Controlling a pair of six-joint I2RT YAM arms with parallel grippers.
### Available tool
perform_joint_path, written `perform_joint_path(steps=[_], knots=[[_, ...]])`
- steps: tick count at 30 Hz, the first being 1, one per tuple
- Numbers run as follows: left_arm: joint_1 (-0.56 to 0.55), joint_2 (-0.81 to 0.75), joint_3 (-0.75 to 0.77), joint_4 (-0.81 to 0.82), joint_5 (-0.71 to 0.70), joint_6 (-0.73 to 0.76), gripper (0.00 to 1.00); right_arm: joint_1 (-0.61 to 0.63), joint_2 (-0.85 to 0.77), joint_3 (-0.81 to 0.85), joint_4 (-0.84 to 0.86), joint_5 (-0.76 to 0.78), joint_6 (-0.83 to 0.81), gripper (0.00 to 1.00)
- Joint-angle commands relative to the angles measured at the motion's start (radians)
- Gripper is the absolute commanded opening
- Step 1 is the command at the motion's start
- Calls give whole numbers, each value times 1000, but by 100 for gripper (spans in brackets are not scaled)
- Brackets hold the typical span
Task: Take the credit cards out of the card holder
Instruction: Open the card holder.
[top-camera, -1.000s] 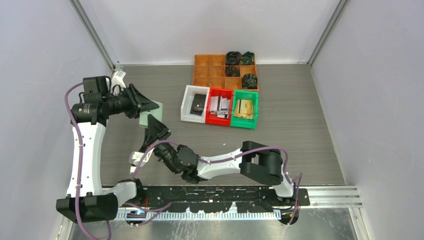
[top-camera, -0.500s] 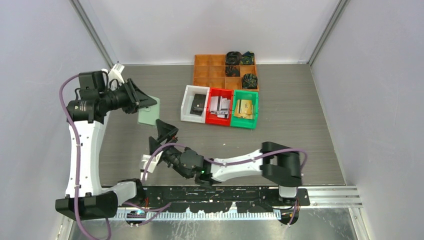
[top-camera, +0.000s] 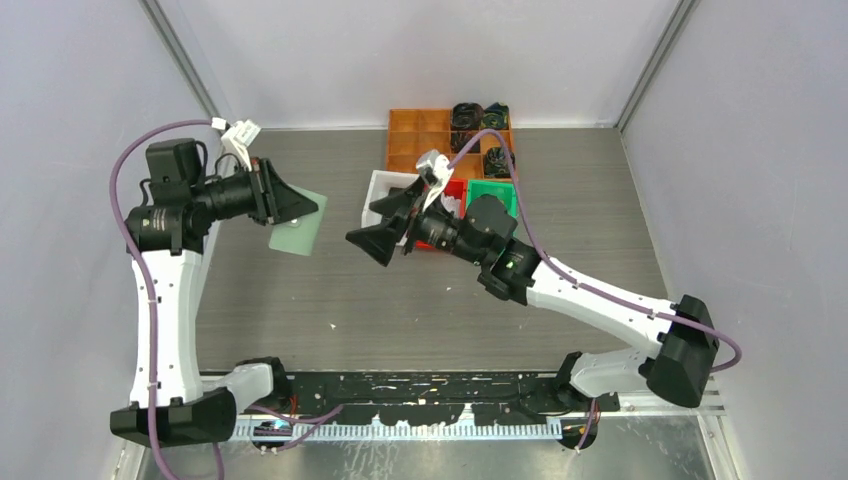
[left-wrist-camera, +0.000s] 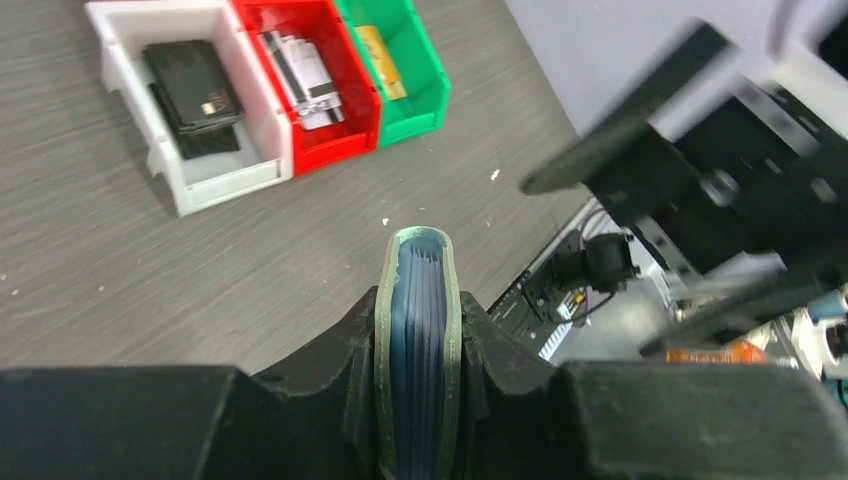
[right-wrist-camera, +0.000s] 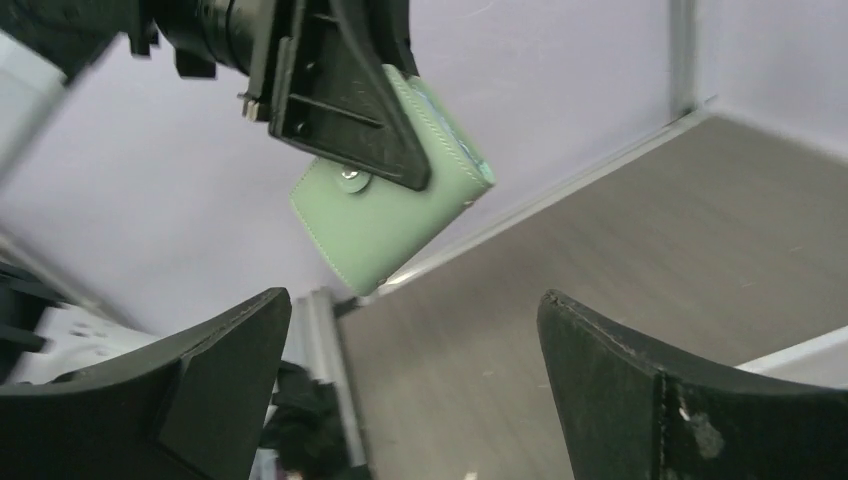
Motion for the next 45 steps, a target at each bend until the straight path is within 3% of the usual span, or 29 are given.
perform_joint_path(steps=[1,6,12,21,24,27,31,34,37,39,41,45], knots=[[0,-95,-26,121,204,25,0,-95,31,-19,146,-383,447,97],[0,-215,-132,362,247,-156,0,-108,111,6,284,-526,582,95],[0,-266,-195,609,216,-450,0,-107,217,43,513,-524,734,90],[-1,-312,-232,701,112,-581,0,-59,325,161,627,-440,761,81],[-1,-314,-233,699,111,-595,0,-55,341,181,648,-419,769,71],[-1,-318,-236,701,111,-607,0,-54,349,180,671,-395,763,52],[-1,-321,-240,692,115,-607,0,-53,355,200,653,-391,762,38],[-1,-326,-237,663,122,-572,4,-67,338,186,608,-389,751,24],[0,-326,-198,553,124,-445,36,-121,302,174,526,-472,767,14],[-1,-316,-158,460,146,-346,51,-156,265,175,389,-559,734,9],[-2,-301,-121,382,185,-264,55,-173,222,186,171,-632,593,4],[0,-263,-55,218,280,-98,52,-176,164,271,-351,-689,249,1]])
